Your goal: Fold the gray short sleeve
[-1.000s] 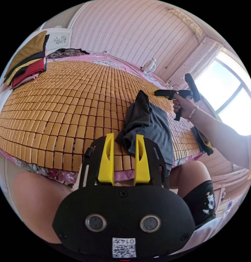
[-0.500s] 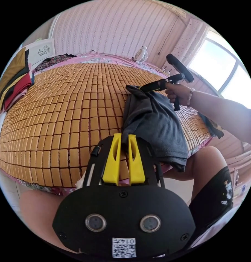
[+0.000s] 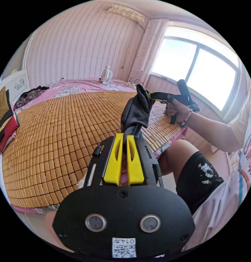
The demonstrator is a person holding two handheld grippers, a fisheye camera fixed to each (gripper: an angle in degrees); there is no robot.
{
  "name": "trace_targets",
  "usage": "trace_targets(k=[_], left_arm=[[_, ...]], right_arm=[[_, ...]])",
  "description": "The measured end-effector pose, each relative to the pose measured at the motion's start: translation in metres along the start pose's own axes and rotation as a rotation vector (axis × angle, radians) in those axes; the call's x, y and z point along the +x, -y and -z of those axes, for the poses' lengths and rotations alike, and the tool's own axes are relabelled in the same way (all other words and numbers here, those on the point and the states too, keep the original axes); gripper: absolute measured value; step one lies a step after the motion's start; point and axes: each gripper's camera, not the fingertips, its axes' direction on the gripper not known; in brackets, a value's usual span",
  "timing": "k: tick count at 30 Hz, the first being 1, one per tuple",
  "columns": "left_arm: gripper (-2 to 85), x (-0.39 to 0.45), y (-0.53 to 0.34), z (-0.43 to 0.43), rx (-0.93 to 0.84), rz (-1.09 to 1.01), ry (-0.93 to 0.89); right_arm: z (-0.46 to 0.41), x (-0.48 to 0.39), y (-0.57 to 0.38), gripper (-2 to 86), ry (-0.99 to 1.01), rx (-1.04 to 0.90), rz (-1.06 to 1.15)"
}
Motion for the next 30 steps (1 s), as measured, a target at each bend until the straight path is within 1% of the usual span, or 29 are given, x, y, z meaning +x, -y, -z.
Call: trace_targets(k=[1, 2, 4, 5, 7, 8, 10, 11, 13, 14, 16, 17, 18, 19, 21, 22, 23, 25, 26, 28, 29, 30], left_arm=[[-0.7, 0.016, 0.016, 0.007, 0.016, -0.057, -0.041], [-0.7, 0.024, 0.025, 0.01, 0.024, -0.086, -0.07], [-0.7, 0.057, 0.065, 0.013, 0.056, -0.199, -0.189], [-0.7, 0.066, 0.076, 0.012, 0.065, -0.226, -0.222], [-0.7, 0.1, 0.129, -0.006, 0.096, -0.3, -0.387], [-0.7, 0.109, 0.144, -0.013, 0.105, -0.313, -0.429], [-0.5, 0.154, 0.212, -0.048, 0.131, -0.373, -0.574], [-0.3, 0.166, 0.23, -0.059, 0.135, -0.382, -0.604], [0.9, 0.22, 0.306, -0.106, 0.096, -0.362, -0.73], [1.3, 0.236, 0.323, -0.119, 0.087, -0.362, -0.733], [3.5, 0.287, 0.377, -0.172, 0.062, -0.276, -0.696], [4.1, 0.295, 0.386, -0.186, 0.053, -0.241, -0.685], [5.0, 0.31, 0.397, -0.211, 0.036, -0.206, -0.648], [5.6, 0.318, 0.4, -0.231, 0.0, -0.177, -0.576], [6.2, 0.318, 0.389, -0.246, -0.071, -0.158, -0.516], [6.0, 0.312, 0.373, -0.242, -0.104, -0.167, -0.475], [5.9, 0.308, 0.363, -0.235, -0.108, -0.181, -0.456], [5.0, 0.292, 0.309, -0.18, -0.07, -0.313, -0.323], [4.4, 0.29, 0.293, -0.161, -0.056, -0.363, -0.272], [0.8, 0.29, 0.221, -0.074, 0.016, -0.575, -0.002], [0.4, 0.294, 0.201, -0.05, 0.042, -0.627, 0.081], [-0.3, 0.305, 0.162, -0.003, 0.087, -0.742, 0.251]], right_arm=[[0.045, -0.005, -0.016, 5.9, -0.016, 0.063, -0.027], [0.068, -0.008, -0.023, 5.9, -0.028, 0.095, -0.041], [0.157, -0.021, -0.051, 5.8, -0.097, 0.216, -0.088], [0.179, -0.025, -0.056, 5.8, -0.12, 0.242, -0.093], [0.266, -0.041, -0.067, 5.8, -0.234, 0.324, -0.102], [0.287, -0.044, -0.068, 5.9, -0.266, 0.34, -0.105], [0.365, -0.049, -0.055, 5.9, -0.403, 0.38, -0.12], [0.382, -0.049, -0.049, 6.0, -0.45, 0.387, -0.129], [0.44, -0.029, -0.009, 6.5, -0.62, 0.345, -0.228], [0.452, -0.018, 0.002, 6.8, -0.649, 0.327, -0.267], [0.487, 0.041, 0.037, 8.5, -0.735, 0.307, -0.446], [0.493, 0.059, 0.041, 9.0, -0.752, 0.312, -0.505], [0.5, 0.093, 0.043, 9.4, -0.782, 0.312, -0.625], [0.501, 0.12, 0.036, 9.6, -0.778, 0.296, -0.74], [0.496, 0.13, 0.018, 9.2, -0.744, 0.313, -0.81], [0.49, 0.113, 0.004, 8.3, -0.739, 0.365, -0.756], [0.485, 0.101, -0.002, 7.7, -0.75, 0.377, -0.711], [0.45, 0.03, -0.027, 4.1, -0.877, 0.335, -0.483], [0.437, 0.01, -0.034, 2.8, -0.919, 0.306, -0.424], [0.378, -0.066, -0.066, 0.9, -1.039, 0.176, -0.238], [0.363, -0.083, -0.074, 0.7, -1.052, 0.145, -0.206], [0.332, -0.115, -0.09, 0.3, -1.058, 0.081, -0.165]])
